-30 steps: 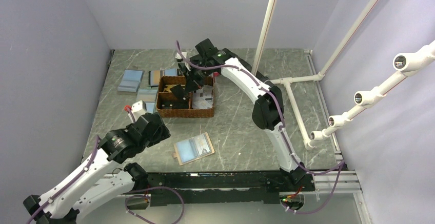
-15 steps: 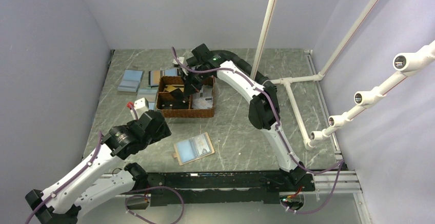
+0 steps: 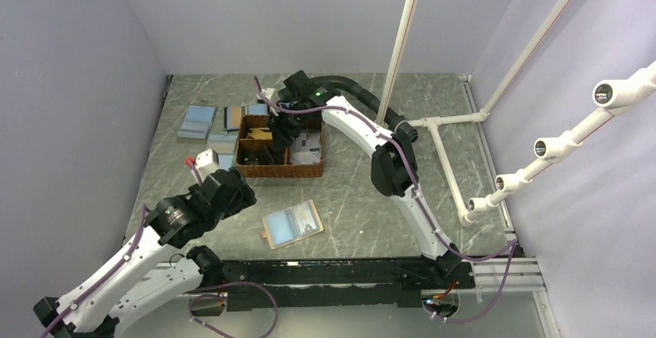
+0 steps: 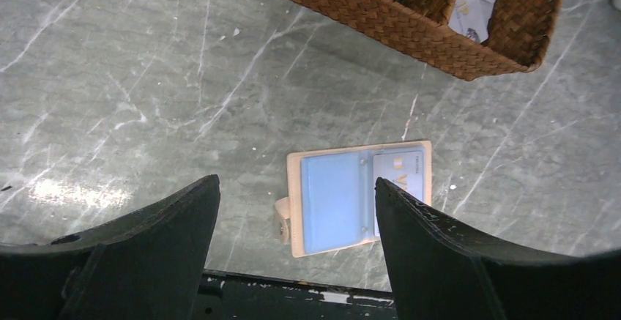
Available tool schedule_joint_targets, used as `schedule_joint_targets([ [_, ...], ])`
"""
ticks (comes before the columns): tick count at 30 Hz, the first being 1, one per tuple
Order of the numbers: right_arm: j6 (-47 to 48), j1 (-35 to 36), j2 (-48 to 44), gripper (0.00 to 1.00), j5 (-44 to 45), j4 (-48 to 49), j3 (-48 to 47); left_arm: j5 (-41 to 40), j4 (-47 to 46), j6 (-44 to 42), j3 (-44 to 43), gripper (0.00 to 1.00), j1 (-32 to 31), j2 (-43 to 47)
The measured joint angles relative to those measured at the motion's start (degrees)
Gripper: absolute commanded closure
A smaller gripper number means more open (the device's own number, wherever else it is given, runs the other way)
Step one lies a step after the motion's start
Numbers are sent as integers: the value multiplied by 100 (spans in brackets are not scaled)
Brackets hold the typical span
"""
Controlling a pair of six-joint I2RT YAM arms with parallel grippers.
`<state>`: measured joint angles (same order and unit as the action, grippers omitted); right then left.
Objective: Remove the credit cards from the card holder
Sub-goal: Place the credit card in the storage box, then remove the credit card from the card holder.
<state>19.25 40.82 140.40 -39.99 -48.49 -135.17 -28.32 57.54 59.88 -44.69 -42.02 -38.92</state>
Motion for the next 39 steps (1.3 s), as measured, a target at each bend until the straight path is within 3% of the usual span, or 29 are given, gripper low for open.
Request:
schedule_joint_targets([
  [5, -103, -68, -144, 39, 214, 133, 103, 66, -190, 37, 142, 13, 2, 190],
  [11, 107, -278, -1200, 35, -199, -17, 1093, 435, -763, 15, 560, 3, 7, 348],
  [18, 568, -365, -3226, 34, -717, -127, 3147, 1012, -1449, 66, 940, 0, 7, 527],
  [23, 844, -404, -4087, 33, -916, -146, 4417, 1355, -1816, 142, 1019, 0, 11, 365],
  [29, 949, -645, -4411, 32, -1032, -120, 5392, 1698, -2081, 280, 1036, 0, 24, -28],
  [39, 903, -960, -4592, 32, -1311, 210, 5967, 2059, -2315, 479, 1187, 0, 33, -216],
])
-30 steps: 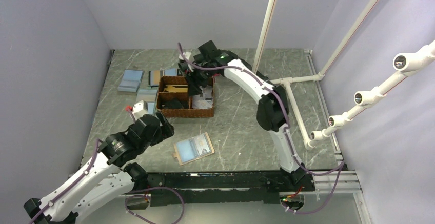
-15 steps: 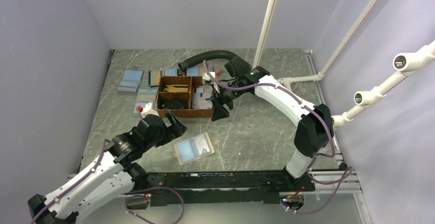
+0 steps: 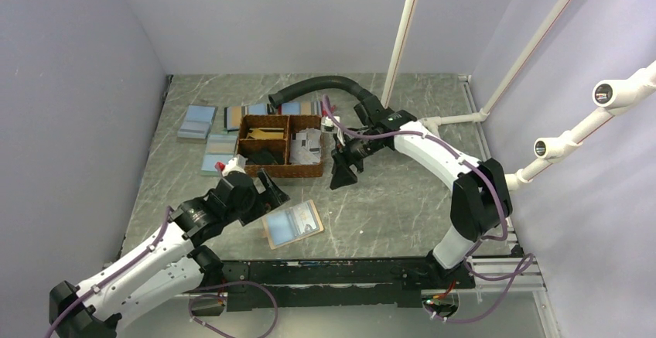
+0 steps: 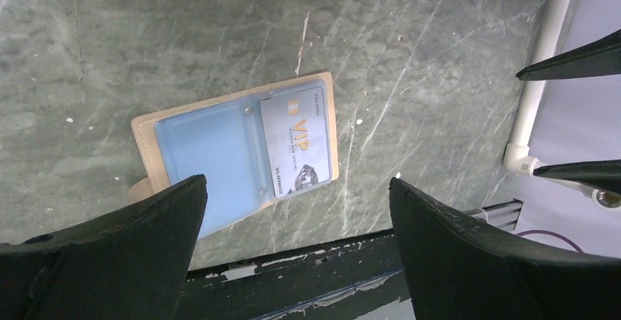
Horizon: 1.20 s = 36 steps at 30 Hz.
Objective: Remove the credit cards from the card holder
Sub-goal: Remove the credit card from the card holder.
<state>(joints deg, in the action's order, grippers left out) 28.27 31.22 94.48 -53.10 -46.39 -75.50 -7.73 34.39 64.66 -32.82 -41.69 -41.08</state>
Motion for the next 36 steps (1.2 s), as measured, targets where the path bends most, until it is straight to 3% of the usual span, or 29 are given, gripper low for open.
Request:
schedule_joint_targets([
  [19, -1217, 0, -85, 31, -603, 1738, 1438, 149, -531, 254, 459, 1, 0, 20],
  [30, -2750, 0, -87, 37, -699, 3080, 1974, 354, -1187, 264, 765, 22, 0, -4],
  [36, -3497, 0, -83, 56, -455, 3534, 2004, 544, -1703, 407, 986, 33, 0, -208],
])
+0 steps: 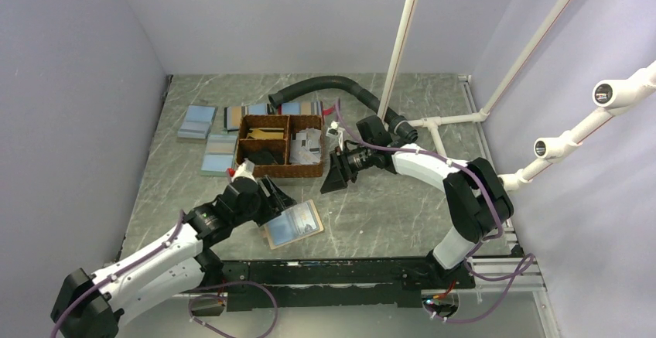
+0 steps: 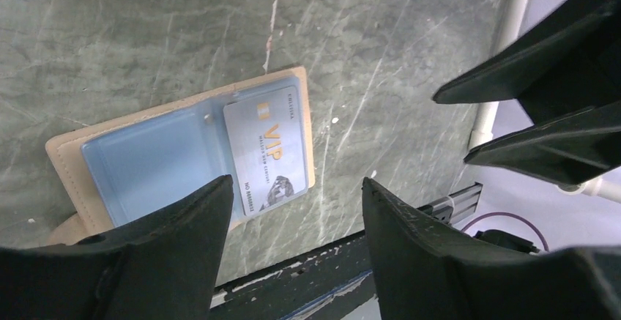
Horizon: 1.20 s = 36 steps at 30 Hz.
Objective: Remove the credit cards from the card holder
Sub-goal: Remove the credit card from the card holder.
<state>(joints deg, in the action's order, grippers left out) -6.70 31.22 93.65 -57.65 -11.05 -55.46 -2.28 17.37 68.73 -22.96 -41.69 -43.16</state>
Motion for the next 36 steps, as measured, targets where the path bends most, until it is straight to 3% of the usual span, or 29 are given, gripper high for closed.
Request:
schedule_joint_targets([
  [4, -212, 7, 0, 66, 87, 138, 13, 129, -214, 46, 125, 41, 0, -267],
  [9, -232, 144, 17, 68, 262, 181, 70, 387, -505, 120, 225, 50, 0, -708],
  [17, -151, 798, 313, 80, 675, 184, 81, 761, -898, 162, 343, 52, 0, -1303],
  [36, 70, 1475, 1185, 91, 1731, -153, -380, 876, -1432, 461, 990, 53, 0, -927],
])
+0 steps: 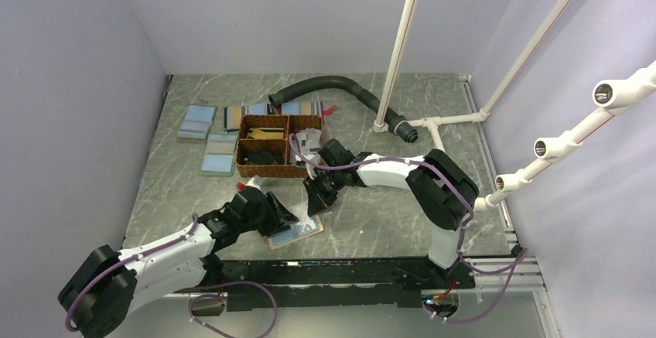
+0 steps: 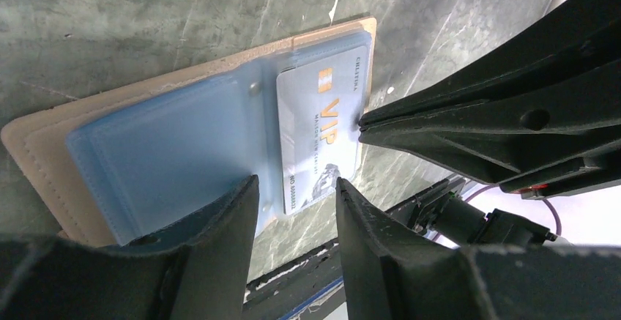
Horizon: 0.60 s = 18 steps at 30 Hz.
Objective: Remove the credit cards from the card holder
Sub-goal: Remove the credit card from the card holder.
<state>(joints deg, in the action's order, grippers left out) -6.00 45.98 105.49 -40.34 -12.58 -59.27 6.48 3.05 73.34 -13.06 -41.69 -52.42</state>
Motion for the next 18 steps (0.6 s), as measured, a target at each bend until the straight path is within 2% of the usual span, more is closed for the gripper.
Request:
schedule_joint_targets([
  [10, 101, 31, 28, 92, 522, -225, -85, 85, -555, 31, 9, 53, 2, -601],
  [18, 170, 118, 55, 92, 555, -297, -146, 184, -793, 109, 7, 55, 28, -820],
])
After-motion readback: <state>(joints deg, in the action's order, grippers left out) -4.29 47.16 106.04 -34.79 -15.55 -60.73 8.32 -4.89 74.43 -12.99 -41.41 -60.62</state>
